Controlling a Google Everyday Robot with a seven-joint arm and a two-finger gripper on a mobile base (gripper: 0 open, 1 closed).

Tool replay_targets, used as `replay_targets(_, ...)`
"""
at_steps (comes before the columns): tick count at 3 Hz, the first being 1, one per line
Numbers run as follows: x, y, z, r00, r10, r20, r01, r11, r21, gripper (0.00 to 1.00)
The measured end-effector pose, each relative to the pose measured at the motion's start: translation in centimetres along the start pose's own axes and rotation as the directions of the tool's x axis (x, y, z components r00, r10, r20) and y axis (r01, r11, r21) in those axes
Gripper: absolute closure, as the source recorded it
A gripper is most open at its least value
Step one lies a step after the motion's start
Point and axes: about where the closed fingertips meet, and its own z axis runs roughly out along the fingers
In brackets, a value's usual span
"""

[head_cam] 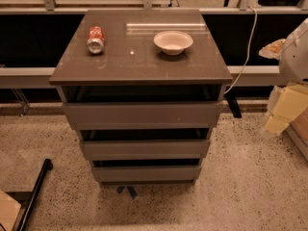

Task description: Open middle drawer

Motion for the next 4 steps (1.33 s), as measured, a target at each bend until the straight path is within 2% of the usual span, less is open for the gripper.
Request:
replay_targets(1, 0.2, -2.3, 2.8, 0.999, -0.023, 0.031, 0.021, 0.9971, 0.073, 0.00)
replay_targets(2, 0.2, -5.6, 6.3, 0.997, -0.030, 0.065, 0.024, 0.9958, 0.089, 0.00)
replay_targets(4, -0.8, -3.8, 9.8, 0.998, -0.029, 0.058, 0.028, 0.9992, 0.027, 0.00)
